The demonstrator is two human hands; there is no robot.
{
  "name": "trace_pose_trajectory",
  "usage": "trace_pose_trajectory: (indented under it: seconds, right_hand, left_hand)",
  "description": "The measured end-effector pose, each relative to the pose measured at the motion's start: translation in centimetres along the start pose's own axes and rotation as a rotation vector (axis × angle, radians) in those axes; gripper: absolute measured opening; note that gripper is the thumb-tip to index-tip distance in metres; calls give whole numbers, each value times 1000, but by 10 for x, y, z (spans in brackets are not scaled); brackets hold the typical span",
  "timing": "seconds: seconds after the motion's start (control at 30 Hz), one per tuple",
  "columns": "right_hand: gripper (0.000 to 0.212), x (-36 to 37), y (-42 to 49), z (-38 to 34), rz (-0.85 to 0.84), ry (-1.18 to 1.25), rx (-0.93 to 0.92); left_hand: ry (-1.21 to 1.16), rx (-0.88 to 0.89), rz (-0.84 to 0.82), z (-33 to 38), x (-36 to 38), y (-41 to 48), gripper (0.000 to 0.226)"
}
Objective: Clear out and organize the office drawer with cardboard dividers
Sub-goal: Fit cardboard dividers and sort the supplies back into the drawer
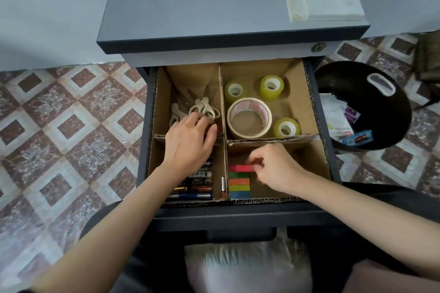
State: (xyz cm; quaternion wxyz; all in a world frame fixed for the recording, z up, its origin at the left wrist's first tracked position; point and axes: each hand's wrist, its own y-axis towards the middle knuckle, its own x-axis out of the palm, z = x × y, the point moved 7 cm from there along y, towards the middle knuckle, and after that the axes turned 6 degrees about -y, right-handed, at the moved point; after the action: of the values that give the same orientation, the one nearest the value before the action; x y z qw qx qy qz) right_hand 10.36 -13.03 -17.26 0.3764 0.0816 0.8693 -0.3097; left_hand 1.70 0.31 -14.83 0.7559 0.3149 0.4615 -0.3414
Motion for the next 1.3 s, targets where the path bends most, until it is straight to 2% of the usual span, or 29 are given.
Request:
trace_pose_trajectory:
  seconds: [0.17, 0.23, 0.63, 0.8, 0.93, 1.3]
  right_hand:
    - [13, 13, 13, 18, 73, 261, 152]
    - [12, 14, 16, 23, 107, 270, 150]
    - [19, 15, 22, 16, 174, 15, 70]
    - [28, 22, 22, -5, 94, -320, -149]
    - [30, 24, 20, -15, 39, -516, -217]
    - [33, 24, 24, -4, 52, -461, -184]
  left_hand:
    - [7, 8, -5, -1, 2, -1, 43]
    - [16, 15, -6, 0, 3, -2, 43]
    - [41, 30, 43, 2, 4, -2, 46]
    - [43, 34, 62, 2, 4, -3, 47]
    - [48, 40, 72, 1, 5, -3, 46]
    - [54, 46, 83, 1, 4, -2, 46]
